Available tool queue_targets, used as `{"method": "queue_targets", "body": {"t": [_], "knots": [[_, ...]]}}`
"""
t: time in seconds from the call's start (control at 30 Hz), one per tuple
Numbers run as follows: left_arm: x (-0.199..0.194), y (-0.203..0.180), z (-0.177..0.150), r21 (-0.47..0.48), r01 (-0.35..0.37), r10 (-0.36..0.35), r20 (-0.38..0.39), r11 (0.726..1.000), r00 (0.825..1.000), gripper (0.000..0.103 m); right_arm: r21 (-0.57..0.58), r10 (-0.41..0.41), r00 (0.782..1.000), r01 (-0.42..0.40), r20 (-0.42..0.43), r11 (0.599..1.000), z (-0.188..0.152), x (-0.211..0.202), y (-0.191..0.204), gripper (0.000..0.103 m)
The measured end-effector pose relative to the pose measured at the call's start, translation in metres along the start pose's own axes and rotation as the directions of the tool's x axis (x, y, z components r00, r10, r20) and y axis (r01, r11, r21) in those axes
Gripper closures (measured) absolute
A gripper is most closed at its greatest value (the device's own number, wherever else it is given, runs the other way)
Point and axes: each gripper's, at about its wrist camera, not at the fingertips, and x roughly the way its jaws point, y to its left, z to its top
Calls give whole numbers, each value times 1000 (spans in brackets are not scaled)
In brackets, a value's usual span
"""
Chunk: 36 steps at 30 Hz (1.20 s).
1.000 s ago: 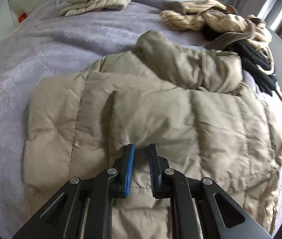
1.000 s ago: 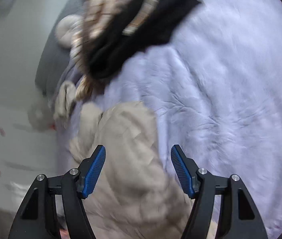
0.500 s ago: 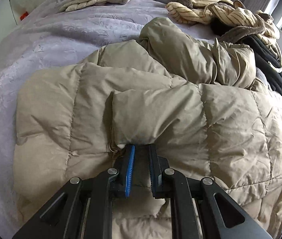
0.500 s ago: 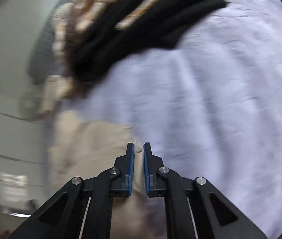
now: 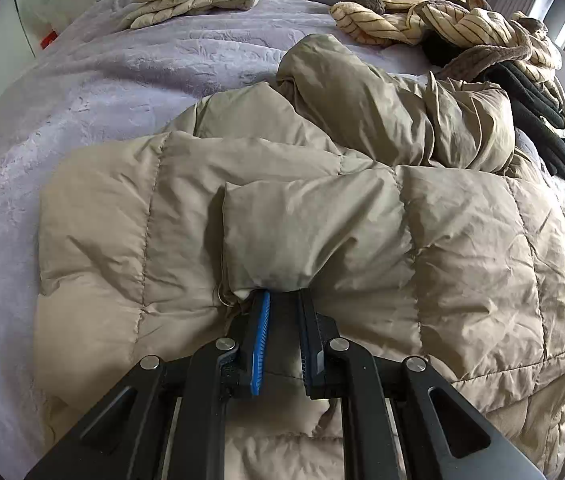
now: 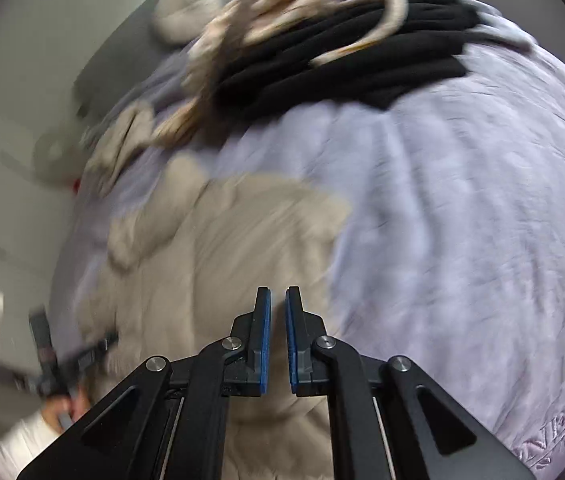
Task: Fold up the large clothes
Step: 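Smooth the folded side flat and open both tools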
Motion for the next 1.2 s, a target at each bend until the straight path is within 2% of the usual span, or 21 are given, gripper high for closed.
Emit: {"method": "queue_targets", "body": {"t": [0.1, 0.13, 0.27, 0.57, 0.77, 1.2], "knots": [[0, -1, 0, 2, -3, 3, 1, 1000, 1000, 88, -85, -109, 993, 104, -50, 991, -12, 21, 5, 96], [0, -1, 0, 3, -2, 2, 2, 1000, 1000, 88, -85, -125, 990, 120, -62, 989, -17, 30, 0, 99], [1, -2, 1, 7, 7, -7, 4, 1000, 1000, 88, -20, -122, 989, 121, -82, 992, -19, 53, -26, 101], [-26, 1, -4, 20, -47, 47, -18, 999, 999, 88, -13, -148, 985, 147, -89, 989, -19, 9, -12, 96], [-58, 2, -17, 50, -77, 79, -35, 996, 996, 88, 6, -131, 984, 133, -119, 991, -35, -12, 1, 96], [-116, -13, -55, 85, -90, 96, -67, 992, 993, 88, 43, -116, 978, 125, -172, 991, -75, -55, 28, 96]]}}
